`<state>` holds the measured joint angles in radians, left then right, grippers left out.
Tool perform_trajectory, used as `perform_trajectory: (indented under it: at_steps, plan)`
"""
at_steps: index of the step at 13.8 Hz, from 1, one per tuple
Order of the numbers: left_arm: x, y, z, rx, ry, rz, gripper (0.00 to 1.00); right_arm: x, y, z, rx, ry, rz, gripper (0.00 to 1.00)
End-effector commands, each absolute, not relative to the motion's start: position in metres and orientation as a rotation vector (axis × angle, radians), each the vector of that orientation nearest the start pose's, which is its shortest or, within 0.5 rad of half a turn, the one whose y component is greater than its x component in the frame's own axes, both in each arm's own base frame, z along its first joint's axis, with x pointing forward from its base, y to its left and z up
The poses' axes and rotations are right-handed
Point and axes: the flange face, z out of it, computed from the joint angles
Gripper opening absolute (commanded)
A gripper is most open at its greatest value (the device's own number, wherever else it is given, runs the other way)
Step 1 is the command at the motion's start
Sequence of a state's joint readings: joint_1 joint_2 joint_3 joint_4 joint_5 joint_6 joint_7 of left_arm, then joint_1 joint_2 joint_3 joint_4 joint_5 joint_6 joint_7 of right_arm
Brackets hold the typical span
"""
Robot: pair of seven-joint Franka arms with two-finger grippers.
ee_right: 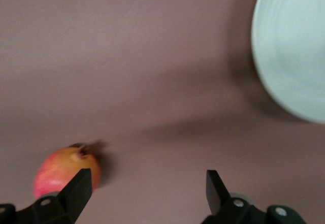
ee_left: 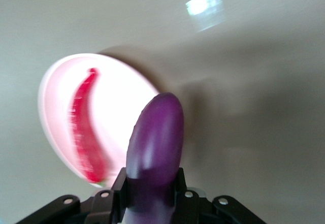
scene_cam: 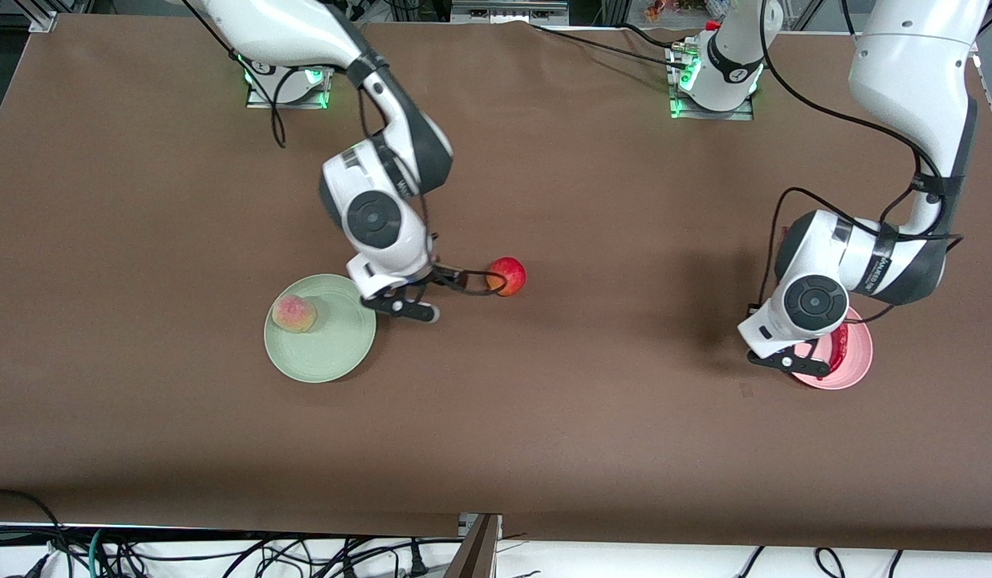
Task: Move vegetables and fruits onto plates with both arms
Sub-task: 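Carry the eggplant to the pink plate while the right gripper reaches the pomegranate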
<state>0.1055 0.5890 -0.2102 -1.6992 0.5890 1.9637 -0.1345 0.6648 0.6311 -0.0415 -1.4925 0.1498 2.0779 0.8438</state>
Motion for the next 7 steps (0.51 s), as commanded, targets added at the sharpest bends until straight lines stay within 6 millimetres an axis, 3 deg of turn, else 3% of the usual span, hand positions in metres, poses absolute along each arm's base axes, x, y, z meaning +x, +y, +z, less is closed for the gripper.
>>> perform_trajectory:
  at_steps: [1,3,7]
  plan:
    - [0.655,0.008,0.243,-2.627,0.434,0.343,0.1,0.557,0.462,0.288,-2.995,0.643,0.13,0.99]
    - [0.663,0.013,0.235,-2.633,0.427,0.341,0.1,0.545,0.487,0.279,-2.915,0.812,0.09,0.99]
    - [0.67,0.055,0.22,-2.696,0.409,0.281,0.11,0.528,0.513,0.259,-2.849,0.949,0.069,0.99]
